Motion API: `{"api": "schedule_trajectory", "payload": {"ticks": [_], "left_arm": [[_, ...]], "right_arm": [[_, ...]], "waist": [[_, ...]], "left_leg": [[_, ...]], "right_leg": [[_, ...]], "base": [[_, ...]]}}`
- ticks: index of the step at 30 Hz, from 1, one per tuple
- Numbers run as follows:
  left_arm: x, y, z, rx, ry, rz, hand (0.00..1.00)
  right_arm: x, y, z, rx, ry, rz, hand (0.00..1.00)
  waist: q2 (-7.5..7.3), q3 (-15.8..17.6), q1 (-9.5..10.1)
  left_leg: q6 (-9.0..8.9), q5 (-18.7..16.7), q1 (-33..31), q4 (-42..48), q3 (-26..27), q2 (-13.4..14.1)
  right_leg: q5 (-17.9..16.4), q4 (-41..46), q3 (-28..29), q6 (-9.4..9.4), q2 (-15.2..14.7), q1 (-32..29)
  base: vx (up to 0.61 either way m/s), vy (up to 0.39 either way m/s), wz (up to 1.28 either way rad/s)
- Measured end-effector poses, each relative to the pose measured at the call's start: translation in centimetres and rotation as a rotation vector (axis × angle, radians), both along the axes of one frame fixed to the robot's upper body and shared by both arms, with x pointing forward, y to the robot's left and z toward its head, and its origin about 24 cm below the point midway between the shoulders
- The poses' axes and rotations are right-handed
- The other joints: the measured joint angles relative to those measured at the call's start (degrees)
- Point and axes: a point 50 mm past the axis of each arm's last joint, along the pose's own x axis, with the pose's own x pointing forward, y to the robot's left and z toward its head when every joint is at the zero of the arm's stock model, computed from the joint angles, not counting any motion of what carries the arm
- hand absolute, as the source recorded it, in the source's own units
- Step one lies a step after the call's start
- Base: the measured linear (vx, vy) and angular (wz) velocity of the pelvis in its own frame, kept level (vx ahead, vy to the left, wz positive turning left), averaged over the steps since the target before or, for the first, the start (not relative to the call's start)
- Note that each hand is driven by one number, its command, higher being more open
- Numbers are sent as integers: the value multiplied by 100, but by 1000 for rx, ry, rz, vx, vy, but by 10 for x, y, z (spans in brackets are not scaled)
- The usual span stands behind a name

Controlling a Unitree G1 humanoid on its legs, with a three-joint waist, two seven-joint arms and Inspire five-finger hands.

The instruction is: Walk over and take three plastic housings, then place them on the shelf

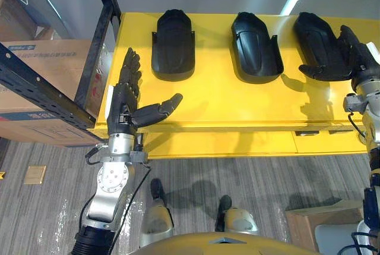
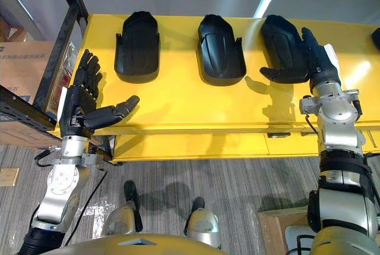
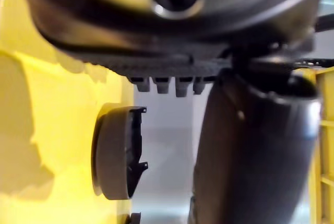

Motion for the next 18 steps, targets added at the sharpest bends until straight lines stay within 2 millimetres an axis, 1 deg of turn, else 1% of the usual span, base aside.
{"api": "schedule_trajectory", "payload": {"ticks": [2, 4, 8, 18], "left_arm": [[0, 0, 0, 0, -2, -1, 100], [2, 0, 3, 3, -14, -1, 100], [3, 3, 5, 14, -22, 7, 100], [3, 3, 6, 38, -26, -16, 100]], "right_arm": [[0, -2, 0, -16, 19, -6, 100], [-4, -12, 5, -55, 61, -23, 100], [-6, -17, 7, -58, 80, -41, 100], [-8, -22, -5, -23, 171, -25, 100]], "waist": [[-3, 44, 29], [-2, 126, 84], [-47, 170, 82], [-107, 203, 59]], "left_leg": [[1, -14, -26, 0, -6, -1], [23, -17, -69, 0, -40, -5], [12, -7, -66, 0, -37, -9], [20, -31, -4, -1, 49, 2]], "right_leg": [[-2, 5, -4, 0, -1, -19], [-10, 27, -29, 4, -4, -53], [-40, 100, -9, -1, -23, -80], [-39, 100, 64, -2, -22, -76]], "base": [[-5, -1, 2], [-4, -1, 6], [2, -2, 1], [-6, -5, -3]]}}
